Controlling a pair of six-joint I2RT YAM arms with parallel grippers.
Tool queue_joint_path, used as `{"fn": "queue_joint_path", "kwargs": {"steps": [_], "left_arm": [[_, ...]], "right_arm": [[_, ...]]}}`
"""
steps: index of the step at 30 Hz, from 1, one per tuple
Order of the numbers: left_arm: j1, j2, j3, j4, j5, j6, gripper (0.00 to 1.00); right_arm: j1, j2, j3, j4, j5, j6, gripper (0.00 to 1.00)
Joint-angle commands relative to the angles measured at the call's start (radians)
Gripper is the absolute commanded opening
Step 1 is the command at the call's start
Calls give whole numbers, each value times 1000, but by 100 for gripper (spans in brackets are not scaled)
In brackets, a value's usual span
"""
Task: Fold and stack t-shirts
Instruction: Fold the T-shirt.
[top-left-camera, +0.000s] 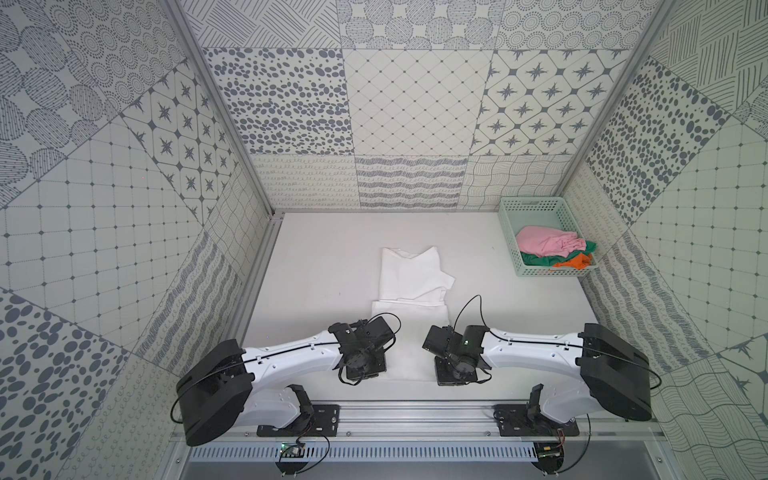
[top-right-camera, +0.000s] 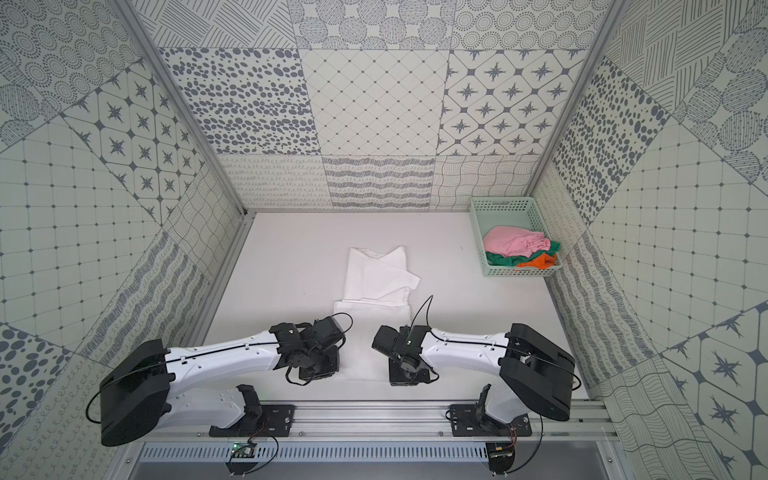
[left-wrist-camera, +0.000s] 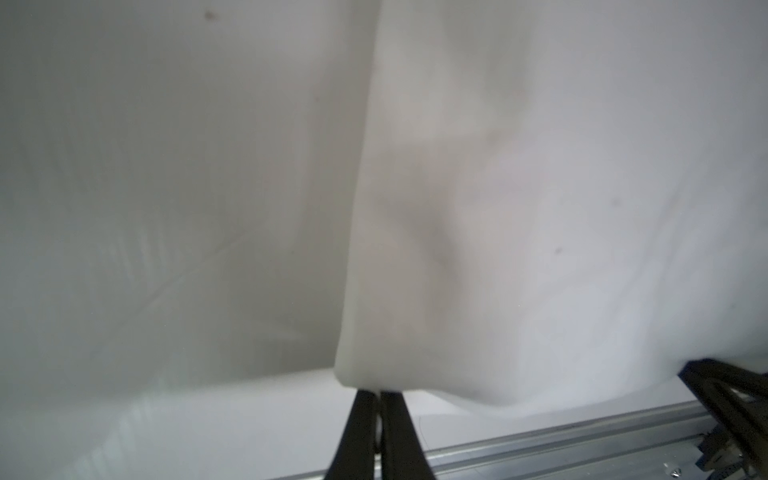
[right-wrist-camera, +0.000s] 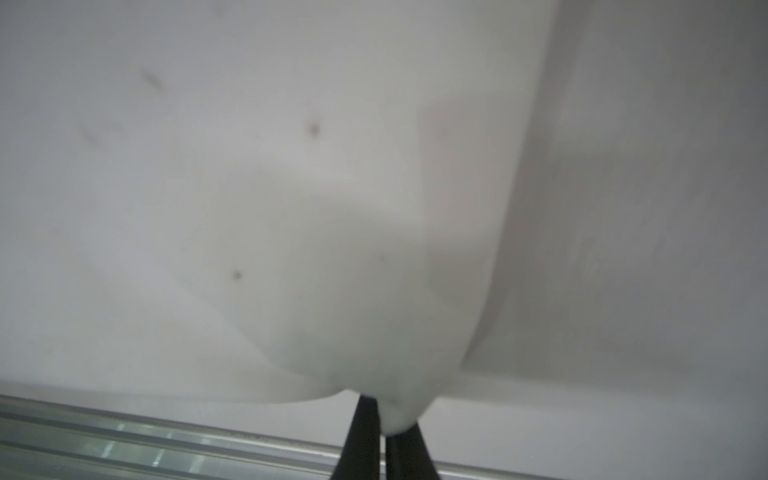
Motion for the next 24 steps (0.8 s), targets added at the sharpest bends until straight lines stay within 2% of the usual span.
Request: {"fn": "queue_joint_path", "kwargs": {"steps": [1, 16, 24], "left_arm": [[-1, -35, 62, -66, -32, 13, 0], [-1, -88, 173, -186, -96, 43, 0], [36, -65, 314, -253, -133, 124, 0]], "right_arm": [[1, -43, 15, -43, 78, -4, 0], [-1, -99, 236, -215, 240, -69, 0], [-30, -100, 347, -264, 331, -121, 0]]}}
